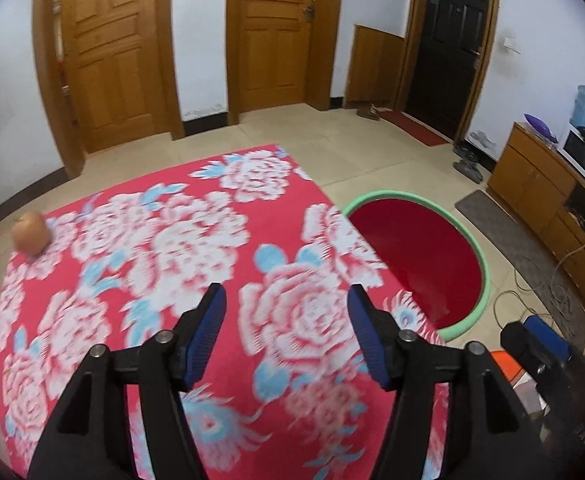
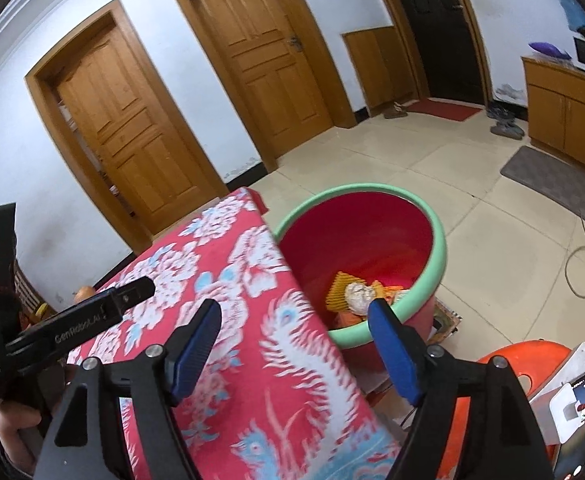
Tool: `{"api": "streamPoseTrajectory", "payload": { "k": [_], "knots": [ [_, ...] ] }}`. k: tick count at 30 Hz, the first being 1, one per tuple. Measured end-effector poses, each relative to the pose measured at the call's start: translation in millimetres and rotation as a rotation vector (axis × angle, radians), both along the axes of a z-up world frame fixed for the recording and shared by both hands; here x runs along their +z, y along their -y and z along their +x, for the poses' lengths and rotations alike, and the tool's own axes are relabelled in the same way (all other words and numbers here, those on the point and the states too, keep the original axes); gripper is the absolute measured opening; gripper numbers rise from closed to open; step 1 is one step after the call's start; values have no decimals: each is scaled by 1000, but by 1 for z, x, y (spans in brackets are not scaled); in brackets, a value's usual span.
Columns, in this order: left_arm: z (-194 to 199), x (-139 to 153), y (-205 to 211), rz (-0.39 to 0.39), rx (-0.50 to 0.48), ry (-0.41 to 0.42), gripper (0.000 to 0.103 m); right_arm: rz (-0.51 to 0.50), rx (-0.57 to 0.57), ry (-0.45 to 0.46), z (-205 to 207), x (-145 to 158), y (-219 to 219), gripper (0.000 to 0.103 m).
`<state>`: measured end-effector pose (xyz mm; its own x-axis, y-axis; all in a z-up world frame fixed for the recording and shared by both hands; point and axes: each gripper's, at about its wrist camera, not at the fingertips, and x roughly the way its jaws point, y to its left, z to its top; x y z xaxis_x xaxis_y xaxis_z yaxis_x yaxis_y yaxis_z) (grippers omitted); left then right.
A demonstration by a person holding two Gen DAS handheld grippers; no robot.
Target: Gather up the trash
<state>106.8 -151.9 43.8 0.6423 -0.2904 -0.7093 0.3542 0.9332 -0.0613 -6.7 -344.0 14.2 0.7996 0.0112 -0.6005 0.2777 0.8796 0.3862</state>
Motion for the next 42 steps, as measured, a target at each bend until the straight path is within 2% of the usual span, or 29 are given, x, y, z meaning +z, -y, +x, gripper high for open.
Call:
{"api": "streamPoseTrajectory", "payload": {
  "k": [5,9,15,24,29,34,42],
  "knots": [
    [-25,7,-30,2,63,40,72,-23,45,22,-7,11,-24,85],
    [-46,10,-52,-2,102,63,74,-52,66,27,-13,16,-42,97],
    [-72,14,-79,-10,173,85,79,-98,92,42,-23,24,-65,102],
    [-96,15,-106,-32,236,97,79,-143,122,38,-39,28,-90,102],
    [-105,17,-116,-37,274,113,82,-156,125,51,-47,31,-98,102],
    [-113,18,-120,-45,273,125,87,-160,132,66,-50,32,-103,102],
    [-116,19,-126,-39,310,140,87,-158,134,65,-52,32,-106,102]
  ]
}}
